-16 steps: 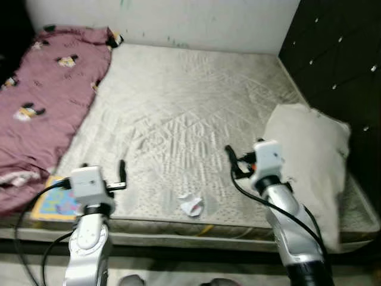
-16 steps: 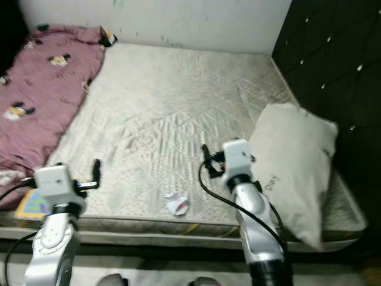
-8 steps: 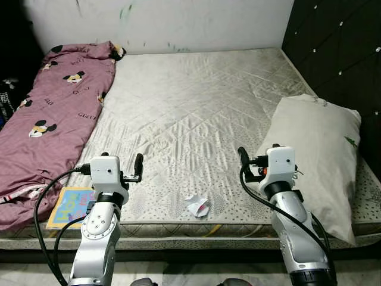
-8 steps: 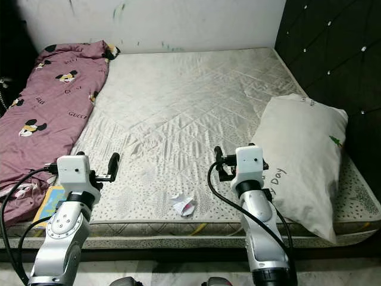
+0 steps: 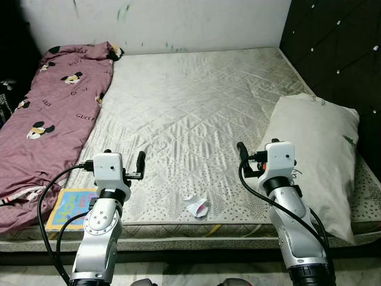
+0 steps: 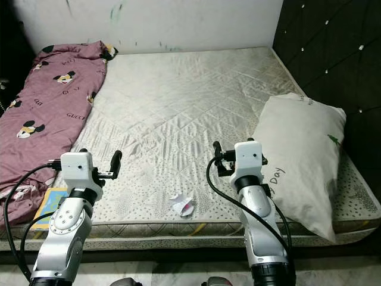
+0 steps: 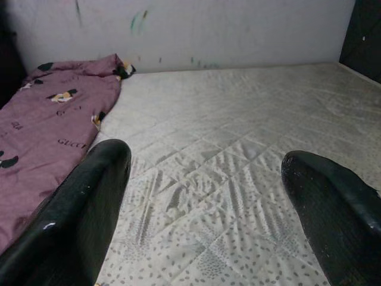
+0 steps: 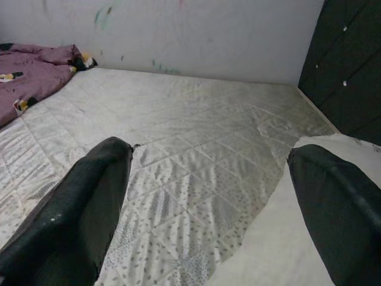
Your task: Clean up the room
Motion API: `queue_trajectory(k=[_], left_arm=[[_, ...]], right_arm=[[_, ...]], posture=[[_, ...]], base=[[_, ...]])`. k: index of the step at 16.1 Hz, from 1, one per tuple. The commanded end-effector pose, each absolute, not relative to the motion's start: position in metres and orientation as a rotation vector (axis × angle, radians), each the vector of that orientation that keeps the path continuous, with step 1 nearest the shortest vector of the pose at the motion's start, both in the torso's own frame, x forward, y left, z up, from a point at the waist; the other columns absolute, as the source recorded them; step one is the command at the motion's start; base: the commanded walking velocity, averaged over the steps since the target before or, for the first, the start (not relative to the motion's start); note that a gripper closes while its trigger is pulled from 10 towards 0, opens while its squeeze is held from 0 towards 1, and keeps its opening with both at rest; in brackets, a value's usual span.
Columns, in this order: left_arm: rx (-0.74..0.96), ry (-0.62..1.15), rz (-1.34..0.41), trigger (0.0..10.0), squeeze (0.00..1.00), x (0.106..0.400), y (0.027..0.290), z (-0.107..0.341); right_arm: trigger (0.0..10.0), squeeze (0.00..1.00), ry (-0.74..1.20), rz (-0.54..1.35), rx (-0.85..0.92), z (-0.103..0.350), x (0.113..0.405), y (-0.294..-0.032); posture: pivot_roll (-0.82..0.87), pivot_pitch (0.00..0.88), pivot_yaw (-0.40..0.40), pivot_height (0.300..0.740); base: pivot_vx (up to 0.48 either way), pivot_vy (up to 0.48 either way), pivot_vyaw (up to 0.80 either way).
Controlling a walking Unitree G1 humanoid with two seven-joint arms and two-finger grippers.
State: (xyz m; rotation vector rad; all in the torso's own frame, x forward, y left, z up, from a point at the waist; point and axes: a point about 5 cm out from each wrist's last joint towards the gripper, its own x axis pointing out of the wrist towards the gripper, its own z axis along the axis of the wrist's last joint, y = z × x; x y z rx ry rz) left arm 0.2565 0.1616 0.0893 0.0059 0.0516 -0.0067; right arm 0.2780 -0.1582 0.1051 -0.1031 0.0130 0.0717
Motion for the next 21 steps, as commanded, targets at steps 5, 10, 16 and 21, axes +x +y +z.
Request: queue_trajectory(k=[5,10,16,21], left_arm=[[0.011,0.060,0.011,10.0,0.00,0.252,0.166,0.090],[-0.008,0.054,0.061,10.0,0.00,0.246,0.167,0.089],[-0.038,0.067,0.099,10.0,0.00,0.240,0.168,0.087],[-0.055,0.069,0.101,10.0,0.00,0.239,0.167,0.089]], right_arm=[[10.0,0.00,0.012,0.080,-0.101,0.107,0.275,-0.158],[10.0,0.00,0.010,0.133,-0.114,0.109,0.282,-0.152],[10.0,0.00,0.008,0.177,-0.106,0.112,0.286,-0.147],[10.0,0.00,0.006,0.226,-0.155,0.113,0.278,-0.145]], posture=[[-0.08,0.000,0.049,0.740],[-0.05,0.000,0.002,0.740],[-0.04,0.000,-0.028,0.740],[-0.05,0.000,-0.026,0.735]], base=[[0.000,0.000,-0.48],[0.000,0.000,0.00],[0.000,0.000,0.00],[0.000,0.000,0.00]])
